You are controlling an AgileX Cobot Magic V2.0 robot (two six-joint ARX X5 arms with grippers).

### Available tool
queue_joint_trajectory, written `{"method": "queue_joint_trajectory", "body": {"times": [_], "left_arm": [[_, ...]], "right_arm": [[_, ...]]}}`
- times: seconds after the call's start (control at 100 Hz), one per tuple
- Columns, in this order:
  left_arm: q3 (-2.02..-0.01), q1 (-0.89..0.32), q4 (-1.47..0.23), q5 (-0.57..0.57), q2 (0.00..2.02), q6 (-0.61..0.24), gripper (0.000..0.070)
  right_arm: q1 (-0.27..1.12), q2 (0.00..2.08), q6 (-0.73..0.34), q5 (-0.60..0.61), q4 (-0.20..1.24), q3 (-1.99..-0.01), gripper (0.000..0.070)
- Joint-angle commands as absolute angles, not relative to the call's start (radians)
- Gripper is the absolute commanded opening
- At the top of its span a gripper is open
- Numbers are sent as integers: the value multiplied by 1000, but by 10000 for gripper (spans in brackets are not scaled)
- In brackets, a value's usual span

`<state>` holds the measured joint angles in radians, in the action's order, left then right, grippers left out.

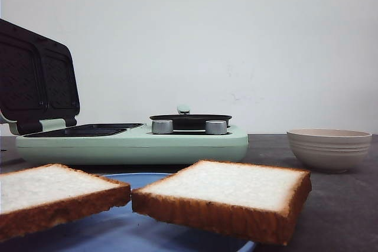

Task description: Make breakfast with bread and shrimp

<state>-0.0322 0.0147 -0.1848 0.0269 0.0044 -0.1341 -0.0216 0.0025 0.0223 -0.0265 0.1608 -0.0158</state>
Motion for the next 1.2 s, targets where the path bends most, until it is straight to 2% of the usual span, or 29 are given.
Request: {"method": "queue_joint_trajectory", "body": {"times": [0.0,0.15,0.2,0.27,0.38,0.48,0.57,0.68,0.84,1.05,1.14,1.19], "left_arm": [[-14,15,-186,26,3,-239,0],[-14,15,-187,26,3,-475,0],[-14,15,-187,26,3,-514,0],[-16,15,-187,19,3,-579,0],[-51,15,-184,-47,3,-612,3],[-98,15,-179,-102,8,-609,4],[-159,15,-181,-146,29,-572,4],[-256,14,-193,-167,86,-488,4],[-421,3,-196,-166,223,-347,4],[-588,-47,-234,-154,396,-197,4],[-624,-63,-275,-154,448,-184,8],[-632,-69,-292,-155,469,-185,39]], "right_arm": [[-23,4,24,-23,117,-13,10],[-22,4,-52,20,2,-13,10],[-22,4,-83,26,-39,-13,10],[-22,4,-186,35,-122,-13,9],[-22,4,-432,37,-226,-21,5],[-23,11,-525,39,-159,-78,4],[-23,48,-497,54,-16,-183,3],[-23,123,-405,54,72,-307,3],[-22,257,-281,86,83,-474,3],[-19,332,-208,178,64,-566,3],[-10,331,-208,213,51,-566,4],[-3,331,-209,214,54,-566,5]]}}
